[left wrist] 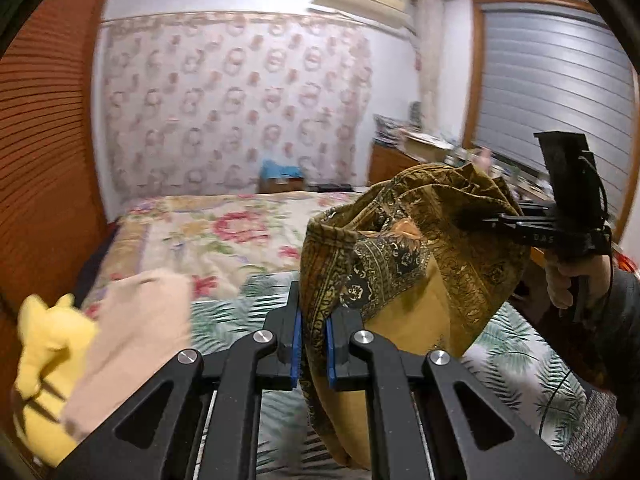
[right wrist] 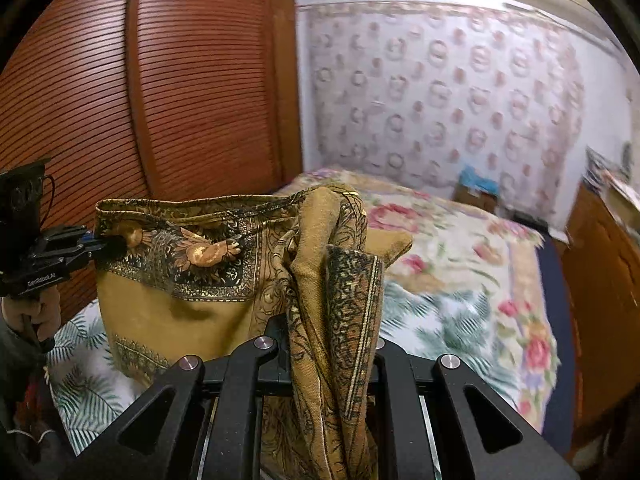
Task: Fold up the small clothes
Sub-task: 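Lift the folded shirt with both grippers and carry it toward the yellow plush toy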
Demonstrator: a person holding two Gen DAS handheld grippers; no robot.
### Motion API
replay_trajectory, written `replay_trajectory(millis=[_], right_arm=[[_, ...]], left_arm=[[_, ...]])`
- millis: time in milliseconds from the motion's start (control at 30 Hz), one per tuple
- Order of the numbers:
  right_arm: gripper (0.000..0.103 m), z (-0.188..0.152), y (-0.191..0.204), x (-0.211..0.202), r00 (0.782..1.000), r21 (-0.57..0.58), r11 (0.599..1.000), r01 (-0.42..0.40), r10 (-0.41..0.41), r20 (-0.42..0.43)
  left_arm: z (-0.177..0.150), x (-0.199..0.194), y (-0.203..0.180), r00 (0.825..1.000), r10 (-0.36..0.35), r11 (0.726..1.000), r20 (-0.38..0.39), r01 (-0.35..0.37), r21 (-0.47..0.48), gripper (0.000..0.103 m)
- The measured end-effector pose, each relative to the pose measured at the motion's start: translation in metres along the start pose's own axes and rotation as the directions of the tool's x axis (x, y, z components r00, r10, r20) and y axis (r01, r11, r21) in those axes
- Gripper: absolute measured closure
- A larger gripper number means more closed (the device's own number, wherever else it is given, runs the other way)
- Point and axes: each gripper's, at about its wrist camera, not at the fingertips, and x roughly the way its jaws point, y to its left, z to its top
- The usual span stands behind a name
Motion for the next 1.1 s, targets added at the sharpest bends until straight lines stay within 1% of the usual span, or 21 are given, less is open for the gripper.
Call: replay_trajectory(millis=[33, 200, 233, 333, 433, 567, 667, 733, 833, 900, 933, 967, 1000, 1033, 1067, 1100], right_arm=[[0.090, 0.010, -0.006, 0.017, 1.000, -0.015, 1.000, -0.010, 0.010, -0.004], [0.090, 0.045, 0.014, 0.066, 0.997, -0.107, 0.991, -0.079, 0.078, -0.017], [0.090, 0.055, 0.006, 0.081, 0.996, -0.122, 0.988, -0.092, 0.091, -0.020], [0.090, 0.078, 0.013, 0.111, 0.990, -0.168, 0.976, -0.140, 0.136, -0.032], [0.090, 0.101, 0.023, 0.144, 0.981, -0.223, 0.956, -0.190, 0.180, -0.065], [0.090, 0.128, 0.045, 0.193, 0.966, -0.304, 0.919, -0.252, 0.224, -0.125], [0.090, 0.141, 0.060, 0.233, 0.954, -0.351, 0.890, -0.291, 0.244, -0.173], [0.090, 0.146, 0.068, 0.258, 0.942, -0.365, 0.872, -0.327, 0.271, -0.197], [0.089, 0.146, 0.067, 0.290, 0.935, -0.366, 0.865, -0.342, 0.275, -0.224], [0.086, 0.149, 0.065, 0.315, 0.933, -0.335, 0.878, -0.342, 0.275, -0.231], [0.076, 0.151, 0.064, 0.323, 0.936, -0.321, 0.887, -0.331, 0.266, -0.231], [0.064, 0.153, 0.060, 0.331, 0.945, -0.305, 0.903, -0.302, 0.242, -0.219], [0.057, 0.155, 0.059, 0.337, 0.951, -0.287, 0.916, -0.282, 0.227, -0.209], [0.045, 0.157, 0.053, 0.341, 0.955, -0.261, 0.926, -0.271, 0.225, -0.192], [0.038, 0.159, 0.044, 0.342, 0.961, -0.234, 0.937, -0.258, 0.225, -0.160], [0.036, 0.158, 0.041, 0.339, 0.968, -0.221, 0.946, -0.239, 0.214, -0.133]], left_arm=[[-0.002, -0.003, 0.008, 1.000, 0.017, 1.000, 0.003, -0.017, -0.008, 0.093], [-0.011, -0.020, 0.053, 0.994, 0.106, 0.992, 0.027, -0.104, -0.067, 0.093], [-0.014, -0.024, 0.063, 0.991, 0.127, 0.989, 0.033, -0.124, -0.080, 0.093], [-0.025, -0.036, 0.092, 0.981, 0.188, 0.975, 0.044, -0.181, -0.127, 0.093], [-0.039, -0.044, 0.116, 0.974, 0.224, 0.960, 0.042, -0.213, -0.182, 0.093], [-0.066, -0.051, 0.146, 0.962, 0.271, 0.927, 0.016, -0.257, -0.273, 0.093], [-0.087, -0.043, 0.163, 0.951, 0.308, 0.900, -0.036, -0.304, -0.312, 0.093], [-0.098, -0.038, 0.173, 0.945, 0.319, 0.886, -0.065, -0.322, -0.334, 0.093], [-0.115, -0.036, 0.183, 0.938, 0.332, 0.872, -0.100, -0.345, -0.347, 0.093], [-0.123, -0.030, 0.184, 0.936, 0.331, 0.865, -0.124, -0.353, -0.356, 0.093], [-0.126, -0.029, 0.187, 0.934, 0.330, 0.864, -0.134, -0.356, -0.356, 0.093], [-0.127, -0.028, 0.190, 0.933, 0.330, 0.862, -0.144, -0.360, -0.356, 0.093], [-0.129, -0.026, 0.188, 0.932, 0.328, 0.861, -0.154, -0.362, -0.357, 0.093], [-0.130, -0.025, 0.189, 0.932, 0.327, 0.862, -0.159, -0.363, -0.355, 0.093], [-0.131, -0.025, 0.188, 0.931, 0.327, 0.861, -0.164, -0.364, -0.354, 0.093], [-0.132, -0.024, 0.189, 0.930, 0.326, 0.860, -0.169, -0.366, -0.355, 0.093]])
